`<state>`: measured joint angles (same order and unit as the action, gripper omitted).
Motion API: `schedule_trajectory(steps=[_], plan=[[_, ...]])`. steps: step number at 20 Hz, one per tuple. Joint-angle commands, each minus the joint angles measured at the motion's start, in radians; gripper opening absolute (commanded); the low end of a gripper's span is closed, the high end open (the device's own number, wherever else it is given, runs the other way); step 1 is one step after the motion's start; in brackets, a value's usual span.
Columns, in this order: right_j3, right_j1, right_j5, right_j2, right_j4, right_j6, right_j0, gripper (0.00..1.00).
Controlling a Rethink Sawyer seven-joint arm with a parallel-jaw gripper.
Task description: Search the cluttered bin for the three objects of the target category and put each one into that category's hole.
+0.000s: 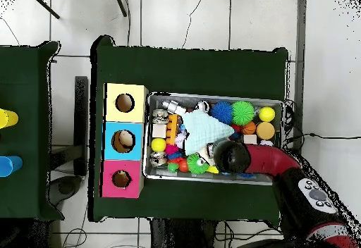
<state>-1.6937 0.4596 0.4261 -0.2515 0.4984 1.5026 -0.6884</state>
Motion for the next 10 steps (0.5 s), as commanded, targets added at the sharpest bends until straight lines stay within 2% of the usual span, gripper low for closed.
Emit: schedule_trajectory(steps=[1, 5, 8, 10], plan=[[-0.136, -0.164, -0.155, -0.051, -0.119, 0.307, 0.082, 0.0], [-0.148, -0.176, -0.171, -0.055, -0.157, 0.315, 0.103, 0.0], [-0.138, -0.186, -0.172, -0.043, -0.193, 0.333, 0.155, 0.0], [-0.137, -0.198, -0.22, -0.028, -0.23, 0.38, 0.197, 0.0]])
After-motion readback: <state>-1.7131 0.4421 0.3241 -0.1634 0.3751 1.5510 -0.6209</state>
